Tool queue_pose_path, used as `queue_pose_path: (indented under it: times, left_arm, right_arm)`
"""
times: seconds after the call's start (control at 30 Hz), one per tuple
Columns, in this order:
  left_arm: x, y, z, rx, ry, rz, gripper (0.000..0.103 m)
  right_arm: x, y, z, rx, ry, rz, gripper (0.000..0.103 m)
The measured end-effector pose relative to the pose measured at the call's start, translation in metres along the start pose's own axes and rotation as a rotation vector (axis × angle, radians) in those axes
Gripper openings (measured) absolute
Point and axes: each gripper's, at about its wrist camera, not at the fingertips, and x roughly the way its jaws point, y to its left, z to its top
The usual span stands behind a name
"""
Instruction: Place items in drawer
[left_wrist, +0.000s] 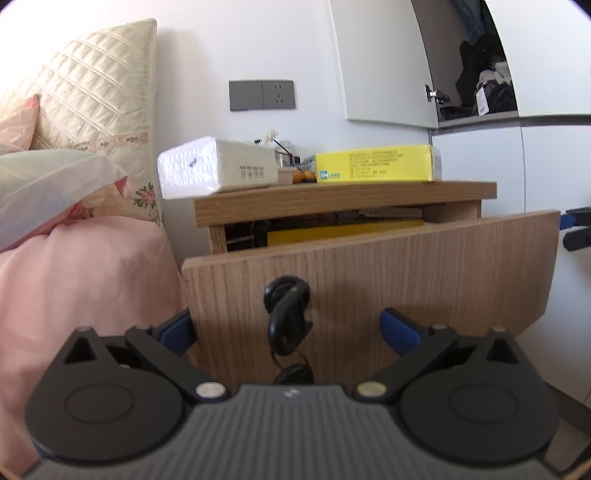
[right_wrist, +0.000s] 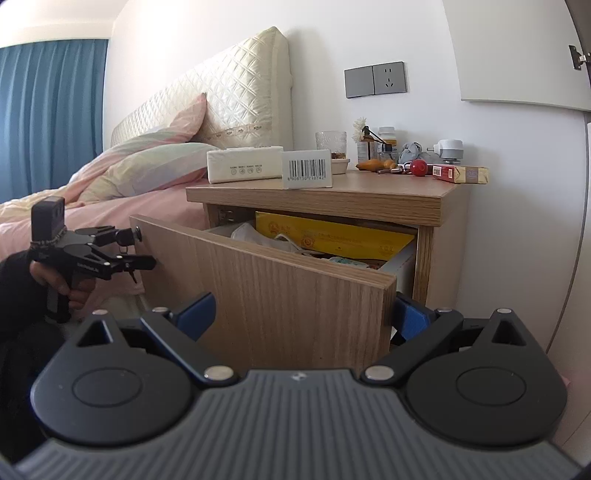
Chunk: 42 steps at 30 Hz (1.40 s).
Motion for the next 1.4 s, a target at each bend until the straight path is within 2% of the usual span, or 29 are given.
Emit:
queue_pose_path:
  times: [0.2, 0.37, 0.6, 0.97, 1.23, 1.4]
  left_arm:
    - [-0.012, -0.006, 0.002, -0.011, -0.029, 0.041, 0.103]
    - [-0.027, -0.006, 0.006, -0.065, -0.059, 0.079, 0.103]
    - [-0.035, -0.011, 0.011, -0.119, -0.065, 0.110, 0.103]
    - [-0.049, -0.039, 0.028, -0.069, -0.081, 0.118, 0.103]
    - [-0.060, -0.060, 0.050, -0.043, -0.099, 0.143, 0.103]
    - [-0.067, -0.069, 0.058, -0.028, -0.119, 0.151, 0.103]
  right_arm:
    - [0.000, 0.004, 0.005, 0.016, 0.015, -0.046, 0.100]
    - [-0.006, 0.006, 0.015, 0.062, -0.025, -0.117, 0.100]
    - [-0.004, 0.024, 0.029, 0.096, -0.084, -0.138, 0.100]
    - [0.000, 0.053, 0.047, 0.131, -0.064, -0.154, 0.100]
    - [-0.009, 0.068, 0.053, 0.213, -0.098, -0.269, 0.100]
    - [-0.003, 0.073, 0.051, 0.237, -0.060, -0.357, 0.100]
